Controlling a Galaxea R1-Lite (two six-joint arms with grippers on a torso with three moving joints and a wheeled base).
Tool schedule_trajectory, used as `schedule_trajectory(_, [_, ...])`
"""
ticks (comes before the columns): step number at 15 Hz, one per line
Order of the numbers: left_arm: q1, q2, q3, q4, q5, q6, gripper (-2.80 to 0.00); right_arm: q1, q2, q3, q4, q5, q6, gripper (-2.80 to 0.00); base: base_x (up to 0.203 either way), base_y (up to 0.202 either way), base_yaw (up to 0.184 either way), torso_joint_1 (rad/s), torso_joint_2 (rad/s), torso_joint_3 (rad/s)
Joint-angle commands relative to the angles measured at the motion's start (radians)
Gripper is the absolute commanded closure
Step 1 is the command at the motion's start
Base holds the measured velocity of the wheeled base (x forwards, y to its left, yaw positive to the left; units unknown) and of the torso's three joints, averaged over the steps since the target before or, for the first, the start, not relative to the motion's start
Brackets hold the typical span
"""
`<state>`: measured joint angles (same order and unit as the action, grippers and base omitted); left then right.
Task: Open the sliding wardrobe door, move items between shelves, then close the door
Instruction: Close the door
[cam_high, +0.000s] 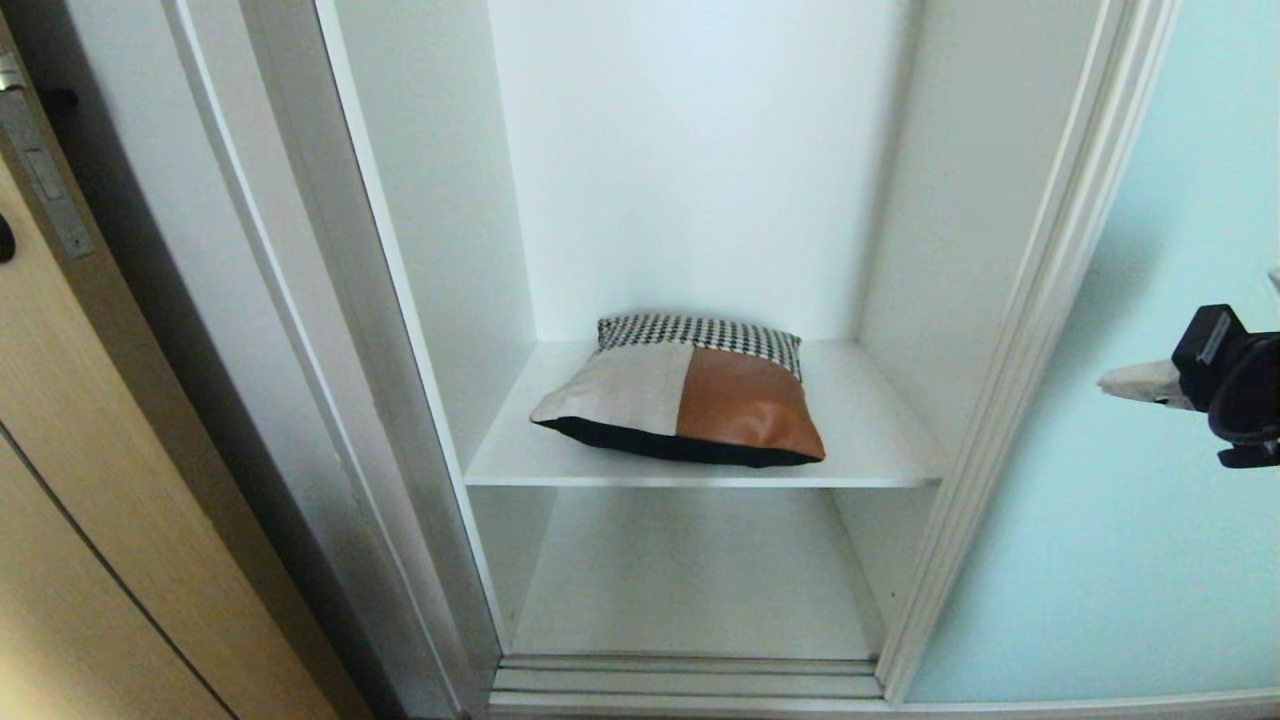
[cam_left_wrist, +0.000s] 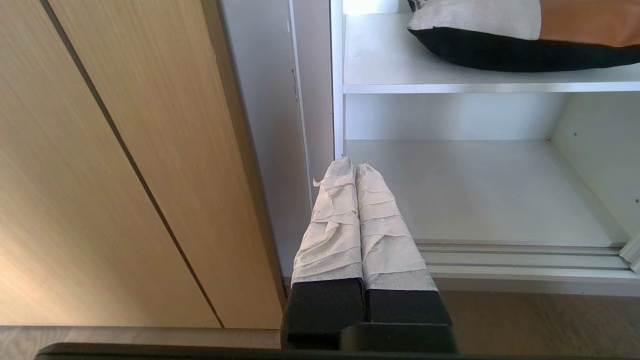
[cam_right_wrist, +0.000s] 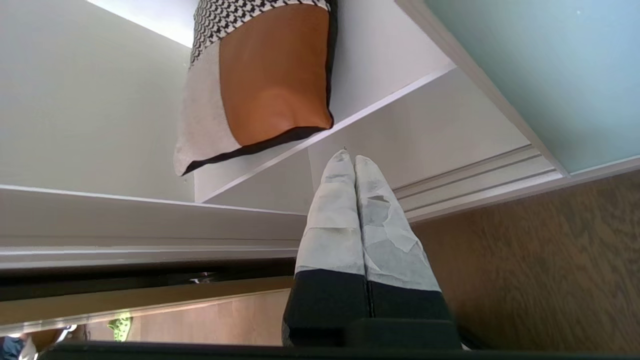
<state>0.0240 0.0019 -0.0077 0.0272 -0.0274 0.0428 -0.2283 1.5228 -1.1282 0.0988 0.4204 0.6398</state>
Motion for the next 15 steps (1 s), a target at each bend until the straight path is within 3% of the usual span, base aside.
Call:
schedule_trajectory(1, [0.001,0.003,0.0,0.0,0.0,0.0,0.0,-0.001,0.055,-0.011,-0.018,0.001,0.004,0.0,0.0,0.0,0.0,0.0,0.0,0.0])
schedule_trajectory(6, [0.001,0.003,0.0,0.0,0.0,0.0,0.0,0.0,0.121,-0.064,-0.028,-0.002,0.008,0.0,0.0,0.0,0.0,0.0,0.0,0.0])
schedule_trajectory(9, [0.001,0.003,0.0,0.0,0.0,0.0,0.0,0.001,0.167,-0.096,-0.038,-0.075,0.009,0.0,0.0,0.0,0.0,0.0,0.0,0.0])
schedule_trajectory(15, [0.001,0.003,0.0,0.0,0.0,0.0,0.0,0.002,0.221,-0.158,-0.051,-0.106,0.009,0.0,0.0,0.0,0.0,0.0,0.0,0.0])
